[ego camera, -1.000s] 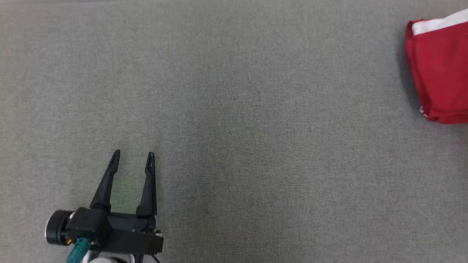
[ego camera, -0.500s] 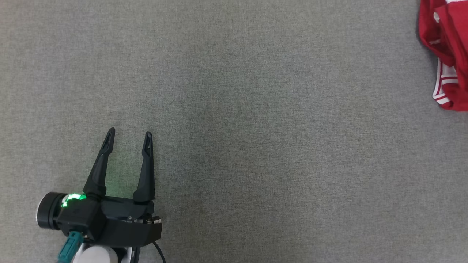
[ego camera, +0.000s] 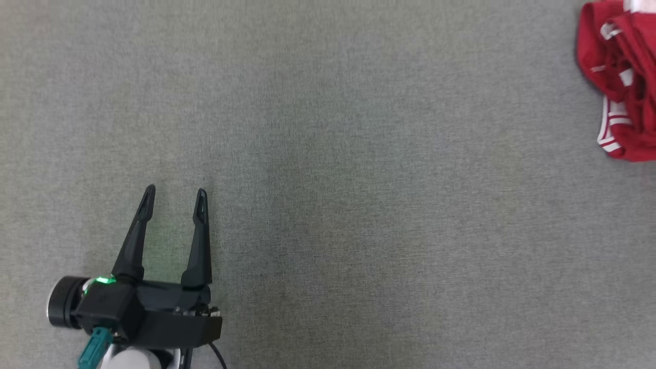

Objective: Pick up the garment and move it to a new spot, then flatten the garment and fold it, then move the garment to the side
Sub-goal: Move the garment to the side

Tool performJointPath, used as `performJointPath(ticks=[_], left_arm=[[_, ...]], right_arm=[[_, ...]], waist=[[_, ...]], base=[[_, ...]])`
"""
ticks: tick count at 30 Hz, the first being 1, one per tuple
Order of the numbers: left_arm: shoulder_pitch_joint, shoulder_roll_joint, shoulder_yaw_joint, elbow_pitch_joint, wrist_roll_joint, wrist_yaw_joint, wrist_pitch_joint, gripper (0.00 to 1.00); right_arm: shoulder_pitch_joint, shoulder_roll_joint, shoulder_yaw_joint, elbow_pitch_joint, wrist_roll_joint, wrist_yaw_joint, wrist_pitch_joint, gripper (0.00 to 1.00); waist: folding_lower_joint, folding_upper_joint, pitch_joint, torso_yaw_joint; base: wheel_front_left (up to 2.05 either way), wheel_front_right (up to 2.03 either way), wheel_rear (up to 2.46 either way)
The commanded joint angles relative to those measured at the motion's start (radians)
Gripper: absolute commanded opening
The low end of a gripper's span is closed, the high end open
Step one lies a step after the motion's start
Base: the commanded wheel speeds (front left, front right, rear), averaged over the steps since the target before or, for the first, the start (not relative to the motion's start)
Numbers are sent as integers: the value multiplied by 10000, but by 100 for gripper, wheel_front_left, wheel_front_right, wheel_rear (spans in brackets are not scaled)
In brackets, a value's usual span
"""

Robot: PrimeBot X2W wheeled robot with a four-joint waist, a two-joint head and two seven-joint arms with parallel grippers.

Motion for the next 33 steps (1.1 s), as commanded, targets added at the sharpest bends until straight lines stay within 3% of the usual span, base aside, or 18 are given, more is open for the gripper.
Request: performJointPath(ticks=[1,7,13,19,21,23,26,33], left_arm=[[175,8,63,55,-27,14,-24,100],[770,-47,400,354,-152,14,-24,100],[1255,-66,705,585,-275,15,-24,100],[1730,-77,959,681,-260,14,-24,100],[1825,-79,972,680,-250,14,-24,100],[1989,-79,1017,702,-332,14,-24,100],[2077,-82,994,719,-391,75,-24,100],[2229,-72,778,775,-428,130,-24,100]], right_arm=[[-128,164,-210,66,170,-4,-203,100],[272,1093,-1447,-772,221,-4,-673,100],[2159,1910,-4188,-2625,-838,-3,-672,100],[4774,3575,-7111,-4654,-2497,-3,-673,100],[5227,3890,-7510,-4963,-2727,-3,-672,100],[6463,4749,-8662,-5983,-3363,-3,-662,100],[7590,5507,-9459,-6994,-3915,-3,-662,100],[9518,6704,-10213,-8564,-4708,-3,-658,100]], waist=[[0,-1,-300,-56],[0,-1,-1339,-372],[0,-1,-2129,-520],[0,-1,-2839,-714],[0,-1,-2937,-718],[0,-1,-3212,-670],[0,-1,-3345,-635],[0,-1,-3581,-443]], base=[[0,0,0],[0,0,0],[0,0,0],[0,0,0],[0,0,0],[0,0,0],[0,0,0],[0,0,0]])
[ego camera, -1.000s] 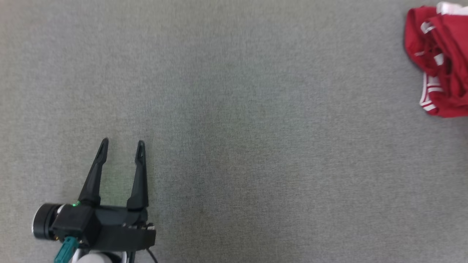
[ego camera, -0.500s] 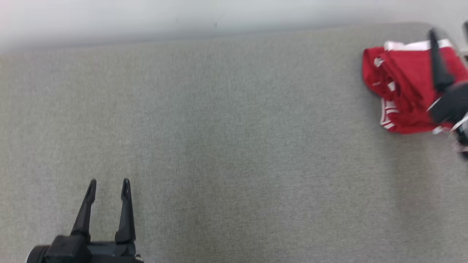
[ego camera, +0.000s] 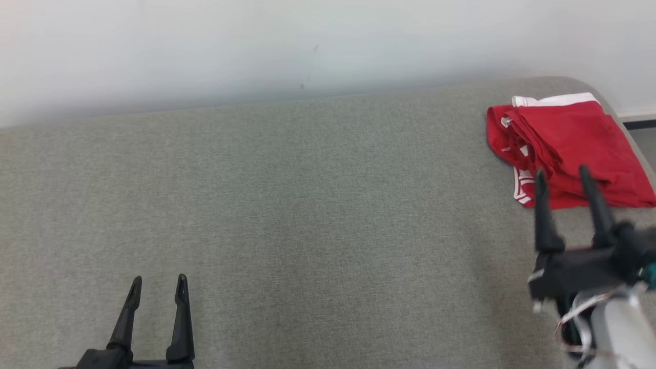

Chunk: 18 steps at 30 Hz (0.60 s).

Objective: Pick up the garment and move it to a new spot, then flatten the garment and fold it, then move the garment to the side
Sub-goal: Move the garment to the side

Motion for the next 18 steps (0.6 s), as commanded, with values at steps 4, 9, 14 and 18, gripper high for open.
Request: performJointPath(ticks=[4,9,14,18], left_arm=[[225,6,26,43,-66,65,-24,100],[491,4,136,111,-92,125,-24,100],[760,4,276,352,-90,299,-24,100],[887,1,329,497,-45,317,-24,100]], right_arm=[[1233,663,-256,-677,-248,-1,2,100],[2442,1251,-363,-1099,-432,-1,4,100],[3232,1599,-415,-1313,-647,-1,3,100],[3525,1741,-381,-1283,-744,-1,3,100]], waist=[[2,2,-296,260],[2,2,-562,371],[2,2,-773,429],[2,2,-884,470]], base=[[0,0,0],[0,0,0],[0,0,0],[0,0,0]])
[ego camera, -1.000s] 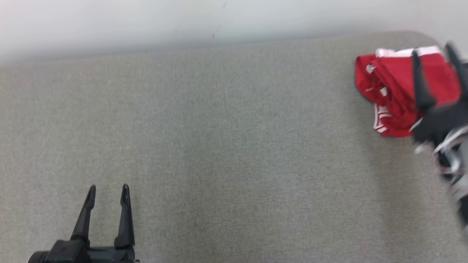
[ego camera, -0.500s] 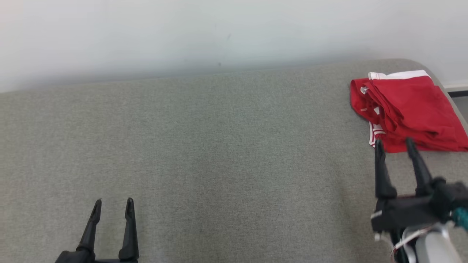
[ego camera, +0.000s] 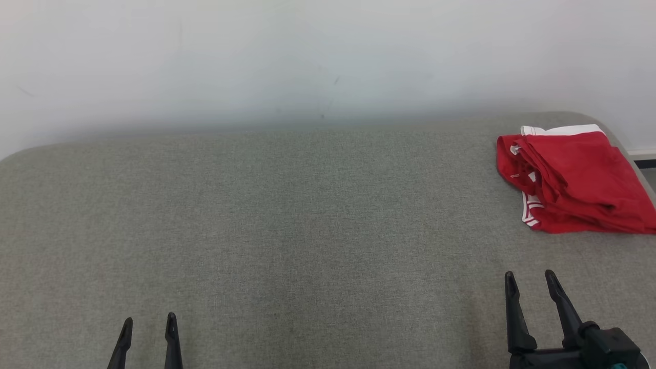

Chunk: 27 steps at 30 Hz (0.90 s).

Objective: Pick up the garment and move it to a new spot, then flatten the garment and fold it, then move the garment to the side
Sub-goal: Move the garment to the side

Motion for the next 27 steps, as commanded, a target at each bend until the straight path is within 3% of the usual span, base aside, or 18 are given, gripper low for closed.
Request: performJointPath(ticks=[1,27], left_arm=[[75,-5,31,26,58,31,-24,100],[144,-4,22,283,31,20,-24,100]], right_arm=[[104,57,-4,7,-67,-1,1,100],[170,-66,438,117,57,-1,1,100]], waist=[[1,1,-39,34],[1,1,-191,384]], base=[[0,0,0],[0,0,0]])
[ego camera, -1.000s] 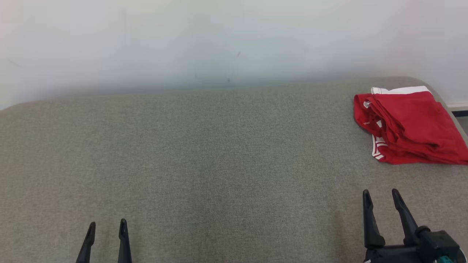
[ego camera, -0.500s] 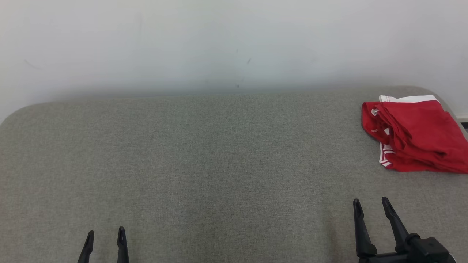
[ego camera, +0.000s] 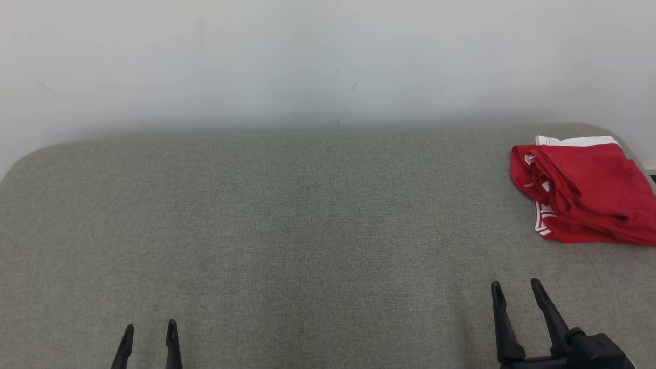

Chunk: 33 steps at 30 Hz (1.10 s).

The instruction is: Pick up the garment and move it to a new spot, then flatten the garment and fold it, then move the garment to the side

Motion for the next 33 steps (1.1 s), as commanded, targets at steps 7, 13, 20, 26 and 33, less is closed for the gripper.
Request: performJointPath(ticks=[7,13,20,26,33], left_arm=[[33,-6,10,56,-55,-66,-24,100],[4,-6,6,91,-93,-114,-24,100],[-13,-25,-1,381,-182,-92,38,0],[-178,-36,-23,530,-1375,-119,324,0],[-323,-32,-95,509,-2684,-152,590,0]], right_arm=[[-43,-65,48,58,88,-1,1,100],[-41,-87,47,43,95,-1,1,100],[72,-1,68,306,104,0,15,0],[67,-6,-45,372,1349,0,321,0],[13,-20,-187,316,2725,1,668,0]], waist=[[0,0,-16,-38],[0,0,-11,-42],[0,0,3,-33],[0,0,-3,-38],[0,0,-9,-43]], base=[[0,0,0],[0,0,0],[0,0,0],[0,0,0],[0,0,0]])
